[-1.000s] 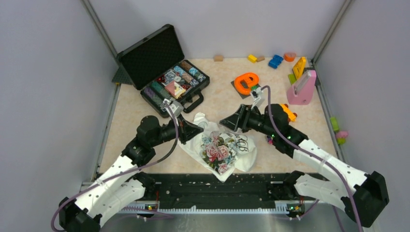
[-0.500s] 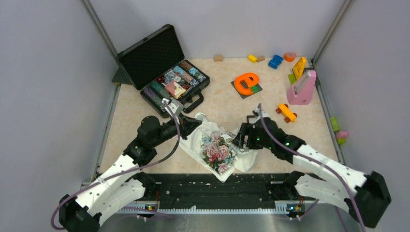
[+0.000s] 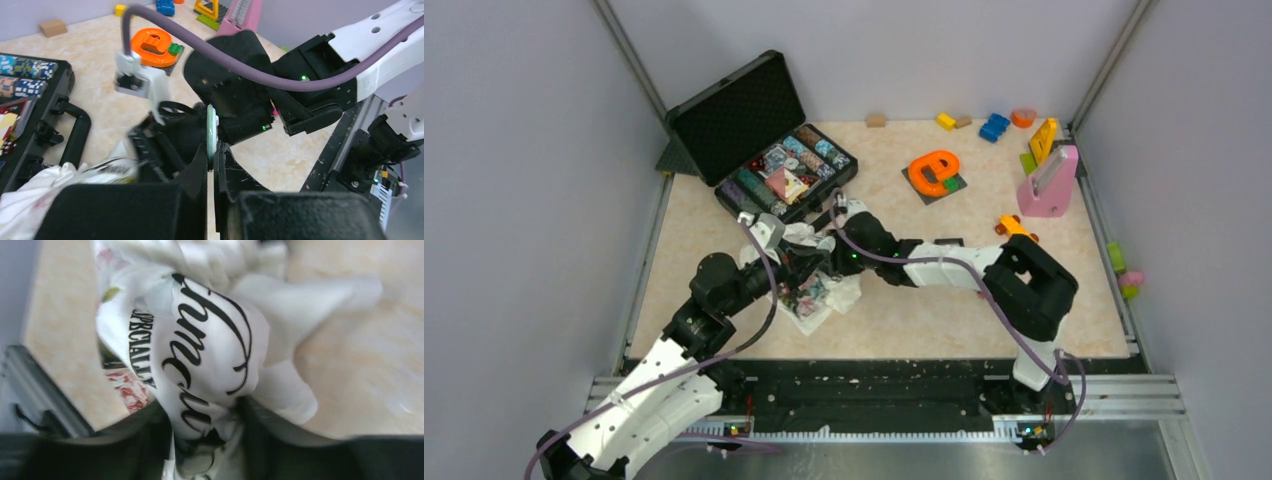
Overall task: Remove the brooch from the garment
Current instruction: Move the clothes to the center of the board, then adjust the brooch.
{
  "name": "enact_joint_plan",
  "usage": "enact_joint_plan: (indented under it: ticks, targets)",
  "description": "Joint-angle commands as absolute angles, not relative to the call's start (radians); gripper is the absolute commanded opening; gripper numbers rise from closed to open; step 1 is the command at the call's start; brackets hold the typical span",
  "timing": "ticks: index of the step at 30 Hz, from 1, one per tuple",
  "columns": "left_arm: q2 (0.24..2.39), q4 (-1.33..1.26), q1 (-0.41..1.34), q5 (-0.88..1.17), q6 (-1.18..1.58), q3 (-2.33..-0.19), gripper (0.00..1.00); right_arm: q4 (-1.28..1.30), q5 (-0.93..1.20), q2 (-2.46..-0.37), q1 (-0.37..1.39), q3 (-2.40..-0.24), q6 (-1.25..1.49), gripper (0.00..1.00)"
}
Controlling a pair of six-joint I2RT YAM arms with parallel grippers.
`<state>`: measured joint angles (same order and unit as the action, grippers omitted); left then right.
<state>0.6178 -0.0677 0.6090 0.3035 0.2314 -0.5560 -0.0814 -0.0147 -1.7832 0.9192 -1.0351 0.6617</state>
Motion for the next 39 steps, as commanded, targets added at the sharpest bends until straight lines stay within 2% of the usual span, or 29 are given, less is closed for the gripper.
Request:
enact_joint_plan:
  ticks: [1, 3, 4, 8, 12, 15, 17, 21, 25, 27, 32, 39]
  targets:
    - [0.584, -0.062, 0.612, 0.212, 0.220, -0.543, 0.00, -0.245, 0.086, -1.850, 0.943, -1.295, 0.538, 0.60]
    - [0.582, -0.059, 0.611, 0.200, 0.211, -0.542, 0.00, -0.107, 0.061, -1.841, 0.928, -1.387, 0.499, 0.79]
    - [0.588, -0.058, 0.612, 0.198, 0.208, -0.540, 0.00, -0.038, 0.049, -1.826, 0.915, -1.410, 0.482, 0.85]
    - [0.638, -0.103, 0.611, 0.206, 0.208, -0.525, 0.00, 0.095, 0.137, -1.695, 0.804, -1.328, 0.443, 0.88]
    - [0.701, -0.239, 0.612, 0.254, 0.190, -0.504, 0.00, 0.030, 0.325, -1.504, 0.687, -1.089, 0.442, 0.91]
    - [0.736, -0.326, 0.614, 0.208, 0.145, -0.481, 0.00, 0.043, 0.297, -1.354, 0.664, -0.969, 0.511, 0.91]
    - [0.761, -0.420, 0.614, 0.185, 0.095, -0.457, 0.00, 0.145, 0.231, -1.275, 0.664, -0.963, 0.600, 0.90]
    - [0.849, -0.534, 0.632, 0.429, -0.246, -0.464, 0.00, 0.227, 0.162, -1.097, 0.681, -0.936, 0.882, 0.87]
    - [0.921, -0.547, 0.664, 0.453, -0.513, -0.491, 0.00, 0.236, 0.118, -0.969, 0.681, -0.914, 1.136, 0.74]
    - [0.936, -0.546, 0.682, 0.447, -0.618, -0.489, 0.00, 0.269, 0.116, -0.964, 0.683, -0.936, 1.172, 0.68]
    - [0.914, -0.575, 0.718, 0.507, -0.774, -0.461, 0.00, 0.282, 0.182, -0.997, 0.710, -0.954, 1.210, 0.67]
    - [0.896, -0.559, 0.756, 0.525, -0.881, -0.456, 0.00, 0.261, 0.106, -1.033, 0.808, -0.929, 1.236, 0.58]
